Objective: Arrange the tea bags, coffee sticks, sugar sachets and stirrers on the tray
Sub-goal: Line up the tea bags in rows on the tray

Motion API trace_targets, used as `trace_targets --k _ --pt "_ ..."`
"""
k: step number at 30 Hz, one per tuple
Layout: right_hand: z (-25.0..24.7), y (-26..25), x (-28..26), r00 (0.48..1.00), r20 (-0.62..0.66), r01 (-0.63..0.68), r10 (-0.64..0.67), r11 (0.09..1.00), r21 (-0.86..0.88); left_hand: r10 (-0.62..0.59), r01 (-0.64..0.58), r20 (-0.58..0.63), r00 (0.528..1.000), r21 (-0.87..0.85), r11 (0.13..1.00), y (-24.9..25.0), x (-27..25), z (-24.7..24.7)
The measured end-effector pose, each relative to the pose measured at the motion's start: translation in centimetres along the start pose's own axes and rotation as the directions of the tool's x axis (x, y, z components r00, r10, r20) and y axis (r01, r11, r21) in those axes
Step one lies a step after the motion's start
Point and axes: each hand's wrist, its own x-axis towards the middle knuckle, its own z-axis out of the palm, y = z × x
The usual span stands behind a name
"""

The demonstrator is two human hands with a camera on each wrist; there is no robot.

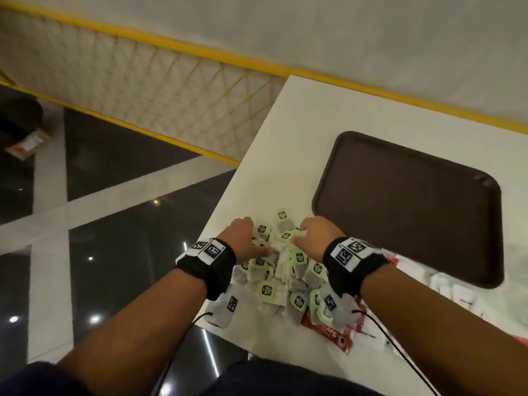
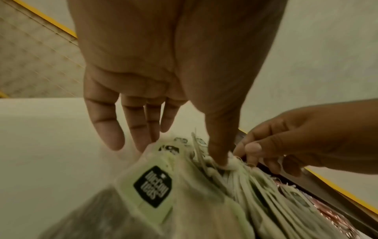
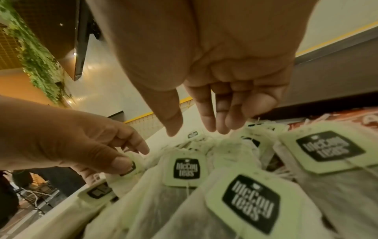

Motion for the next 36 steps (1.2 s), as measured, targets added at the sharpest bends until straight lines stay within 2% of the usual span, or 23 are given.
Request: trace_targets --k 3,5,10,18,30,36 --pt "0.3 -0.4 0.9 0.997 0.037 -0.061 0.064 0.994 -0.089 0.019 -0.019 -0.013 1.0 0.03 0.999 -0.2 0.7 0.1" --pt "0.4 -0.5 0.9 0.996 0.047 -0.067 0.072 0.994 -0.086 0.034 -0.034 -0.028 0.999 0.011 0.999 -0.5 0.9 0.0" --pt "0.5 -0.6 0.8 0.998 0.019 -0.062 0.062 0.998 0.003 0.069 -0.074 -0.057 0.996 -0.08 0.994 -1.2 0.7 -1.0" --pt "0.5 0.5 0.0 0.998 0.005 -0.068 0.068 0.978 0.195 0.154 -0.151 0.025 0.988 -0.099 0.984 -1.4 0.7 -2.1" --pt "0.6 0.8 -1.1 1.0 0.015 -0.016 0.013 0.977 0.211 0.317 -0.312 0.062 0.946 -0.074 0.947 -0.5 0.9 -3.2" --pt "0.1 1.9 -1.5 0.996 -0.086 0.024 0.006 0.938 0.345 0.38 -0.372 0.062 0.923 -0.113 0.921 -0.4 1.0 -4.2"
